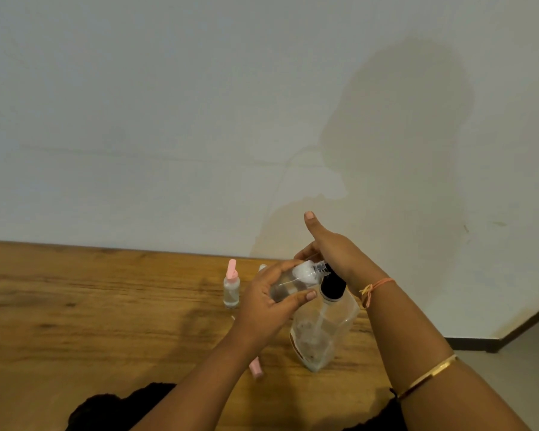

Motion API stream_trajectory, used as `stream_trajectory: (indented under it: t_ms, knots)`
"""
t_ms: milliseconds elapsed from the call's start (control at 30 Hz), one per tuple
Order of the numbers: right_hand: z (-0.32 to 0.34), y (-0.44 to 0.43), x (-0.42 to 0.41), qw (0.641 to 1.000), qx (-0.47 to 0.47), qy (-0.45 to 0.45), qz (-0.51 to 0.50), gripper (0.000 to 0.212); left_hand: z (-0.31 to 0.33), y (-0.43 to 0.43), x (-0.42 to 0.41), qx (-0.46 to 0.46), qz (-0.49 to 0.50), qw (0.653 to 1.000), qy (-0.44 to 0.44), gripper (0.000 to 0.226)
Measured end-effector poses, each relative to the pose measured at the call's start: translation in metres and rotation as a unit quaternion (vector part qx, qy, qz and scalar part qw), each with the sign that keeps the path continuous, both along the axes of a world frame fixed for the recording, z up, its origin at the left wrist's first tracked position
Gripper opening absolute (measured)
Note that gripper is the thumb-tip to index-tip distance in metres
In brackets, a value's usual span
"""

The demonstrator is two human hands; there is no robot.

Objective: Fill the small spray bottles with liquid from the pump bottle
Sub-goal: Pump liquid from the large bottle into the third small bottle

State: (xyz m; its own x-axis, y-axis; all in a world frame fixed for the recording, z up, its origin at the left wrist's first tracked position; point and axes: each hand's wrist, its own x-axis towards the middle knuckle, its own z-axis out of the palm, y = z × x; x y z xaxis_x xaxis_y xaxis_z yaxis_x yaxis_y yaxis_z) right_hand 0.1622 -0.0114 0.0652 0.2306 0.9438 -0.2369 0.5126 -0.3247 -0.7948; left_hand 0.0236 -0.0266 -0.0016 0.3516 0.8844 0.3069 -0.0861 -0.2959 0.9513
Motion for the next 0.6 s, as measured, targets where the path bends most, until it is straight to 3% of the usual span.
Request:
stream_trajectory:
  t_ms: [300,600]
  knots:
    - [0.003,0.0015,0.0008,0.999,0.003,-0.032,0.011,0.087,0.0024,0.001,-0.0009,0.004,-0.003,1.0,0.02,0.039]
    - [0.0078,0.0005,-0.0022,1.0,-0.003,-0.001,0.018,0.087,0.0035,-0.0007,-0.0021,-0.009,0.001,1.0,0.002,0.038]
